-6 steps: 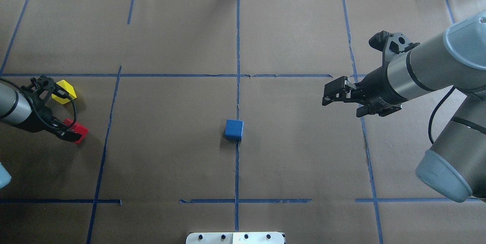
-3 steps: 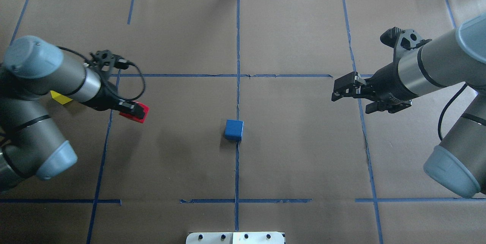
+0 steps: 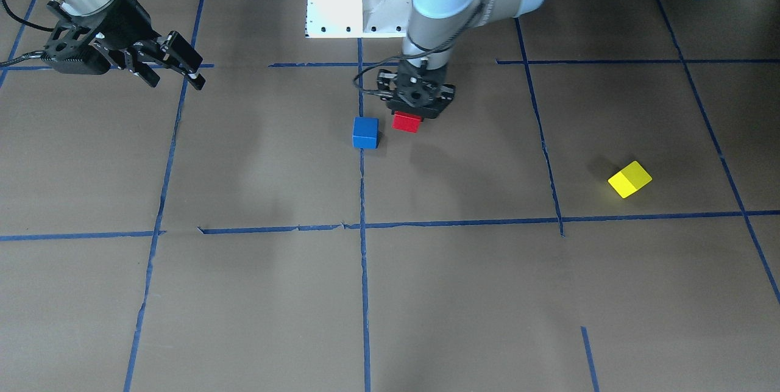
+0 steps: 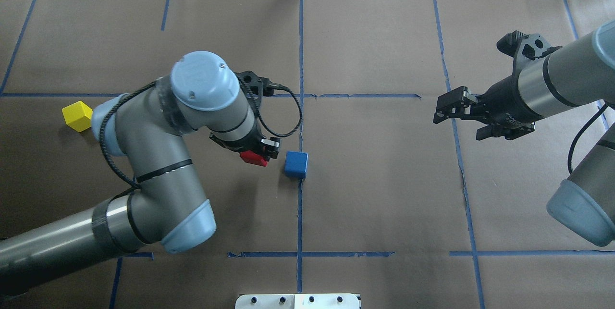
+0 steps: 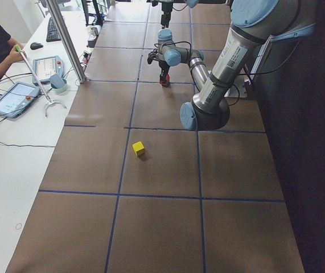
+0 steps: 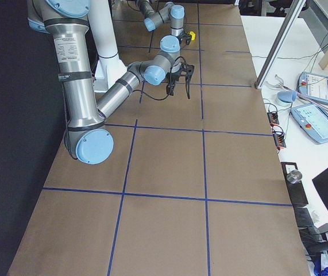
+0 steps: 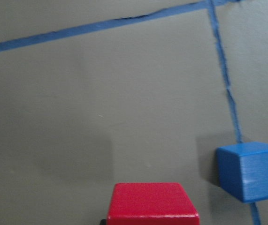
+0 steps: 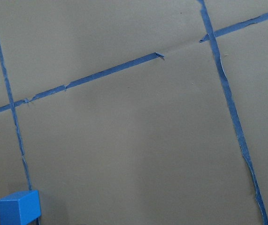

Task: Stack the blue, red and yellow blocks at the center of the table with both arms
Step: 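Carry the red cube with the left gripper onto the blue cube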

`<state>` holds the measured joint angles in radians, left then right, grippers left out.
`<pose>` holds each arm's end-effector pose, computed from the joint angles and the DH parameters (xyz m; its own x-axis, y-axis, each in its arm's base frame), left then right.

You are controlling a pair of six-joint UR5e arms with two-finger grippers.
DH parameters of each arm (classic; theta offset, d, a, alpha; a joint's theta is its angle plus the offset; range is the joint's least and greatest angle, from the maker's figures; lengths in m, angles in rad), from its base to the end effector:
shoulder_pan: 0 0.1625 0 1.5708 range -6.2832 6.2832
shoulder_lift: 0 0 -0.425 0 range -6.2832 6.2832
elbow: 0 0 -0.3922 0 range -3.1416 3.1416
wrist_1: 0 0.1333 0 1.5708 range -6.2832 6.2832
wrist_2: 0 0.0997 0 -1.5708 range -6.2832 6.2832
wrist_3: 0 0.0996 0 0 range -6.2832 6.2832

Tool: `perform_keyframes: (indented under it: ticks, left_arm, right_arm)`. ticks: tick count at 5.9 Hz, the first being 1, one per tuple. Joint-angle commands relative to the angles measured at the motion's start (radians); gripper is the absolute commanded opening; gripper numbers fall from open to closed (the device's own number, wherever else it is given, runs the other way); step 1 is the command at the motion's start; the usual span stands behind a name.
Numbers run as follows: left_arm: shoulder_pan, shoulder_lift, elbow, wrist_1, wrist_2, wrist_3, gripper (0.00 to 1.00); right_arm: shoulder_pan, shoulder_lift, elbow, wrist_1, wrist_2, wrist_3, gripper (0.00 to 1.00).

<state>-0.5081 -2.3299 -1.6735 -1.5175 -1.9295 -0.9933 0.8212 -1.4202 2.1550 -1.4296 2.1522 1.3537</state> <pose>0.5499 -0.4188 0.1654 0.6331 0.2326 -0.7383 -0.1336 0.9723 0.1917 -0.2712 -0.4067 0.2964 0.4958 0.2685 0.8259 -0.2227 0.9585 -0.1779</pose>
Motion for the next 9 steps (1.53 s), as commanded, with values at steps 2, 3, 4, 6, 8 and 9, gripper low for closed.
perform_keyframes:
  ticks: [2, 3, 4, 6, 8, 9]
  left_arm:
    - [0.022, -0.144, 0.176, 0.010, 0.027, -0.005, 0.04]
    - [0.022, -0.141, 0.176, 0.011, 0.027, -0.010, 0.06]
    - [0.023, -0.129, 0.173, 0.011, 0.027, -0.013, 0.06]
    - [0.023, -0.117, 0.166, 0.013, 0.027, -0.019, 0.08]
    - [0.023, -0.123, 0.155, 0.013, 0.026, -0.050, 0.08]
    - [0.026, -0.123, 0.155, 0.013, 0.027, -0.057, 0.09]
  right_arm:
    - [0.001, -0.011, -0.006, 0.001, -0.002, -0.004, 1.00]
    - [0.000, -0.019, -0.006, 0.001, -0.003, -0.004, 1.00]
    - [-0.002, -0.019, -0.006, 0.001, -0.005, -0.004, 1.00]
    - [-0.002, -0.019, -0.004, 0.001, -0.005, -0.004, 1.00]
    - [-0.002, -0.019, -0.004, 0.003, -0.003, -0.004, 1.00]
    - [-0.002, -0.019, -0.004, 0.003, -0.003, -0.004, 1.00]
